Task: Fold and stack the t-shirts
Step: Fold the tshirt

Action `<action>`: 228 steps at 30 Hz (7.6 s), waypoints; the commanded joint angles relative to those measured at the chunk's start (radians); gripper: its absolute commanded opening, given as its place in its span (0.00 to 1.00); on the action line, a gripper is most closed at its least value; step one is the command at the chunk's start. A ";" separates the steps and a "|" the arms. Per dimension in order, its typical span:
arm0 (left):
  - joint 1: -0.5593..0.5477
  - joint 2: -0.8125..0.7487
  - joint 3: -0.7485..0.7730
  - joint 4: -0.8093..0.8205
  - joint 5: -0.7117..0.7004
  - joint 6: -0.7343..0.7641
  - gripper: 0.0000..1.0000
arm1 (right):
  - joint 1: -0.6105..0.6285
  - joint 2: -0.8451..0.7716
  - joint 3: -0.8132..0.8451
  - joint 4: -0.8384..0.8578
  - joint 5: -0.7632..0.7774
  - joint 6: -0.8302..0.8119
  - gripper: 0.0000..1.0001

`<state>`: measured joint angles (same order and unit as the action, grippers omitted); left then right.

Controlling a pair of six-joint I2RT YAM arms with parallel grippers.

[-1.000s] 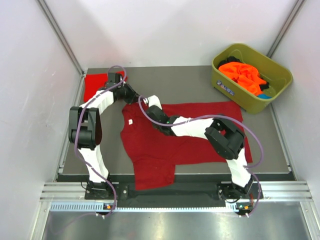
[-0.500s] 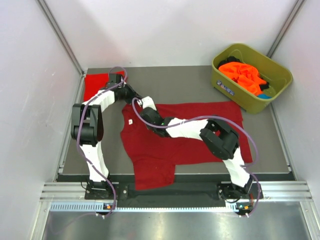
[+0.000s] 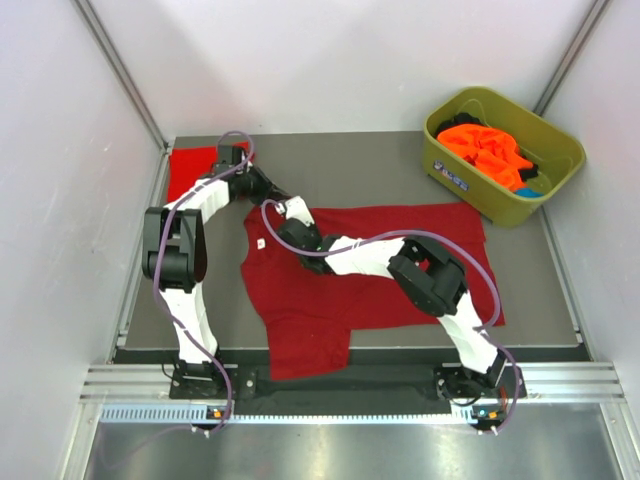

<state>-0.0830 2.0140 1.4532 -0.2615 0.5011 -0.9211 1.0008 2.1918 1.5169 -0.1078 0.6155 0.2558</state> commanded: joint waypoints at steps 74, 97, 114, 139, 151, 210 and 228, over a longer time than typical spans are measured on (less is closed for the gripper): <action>-0.026 -0.520 -0.430 -0.269 -0.451 0.295 0.41 | -0.016 -0.543 -0.405 -0.116 -0.426 0.023 0.41; -0.024 0.052 0.093 -0.156 -0.226 0.464 0.41 | -0.527 -0.287 -0.241 0.016 -0.409 0.204 0.40; -0.011 0.072 0.145 -0.099 -0.455 0.350 0.00 | -0.651 -0.408 -0.397 0.033 -0.183 0.461 0.40; 0.003 -0.339 -0.306 -0.280 -0.421 0.376 0.52 | -0.973 -0.826 -0.669 -0.138 -0.310 0.332 0.46; 0.017 -0.365 -0.461 -0.255 -0.420 0.347 0.52 | -1.062 -0.914 -0.756 -0.112 -0.393 0.301 0.47; 0.111 -0.265 -0.210 -0.268 -0.228 0.410 0.54 | -0.219 -0.333 -0.279 -0.117 -0.544 0.603 0.46; 0.022 -0.388 -0.583 -0.091 -0.090 0.340 0.52 | -0.171 -0.300 -0.334 -0.063 -0.531 0.723 0.46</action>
<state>-0.0559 1.6516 0.8978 -0.4240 0.4107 -0.5697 0.8108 1.8774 1.1915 -0.2077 0.0780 0.9455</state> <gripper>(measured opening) 0.521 0.459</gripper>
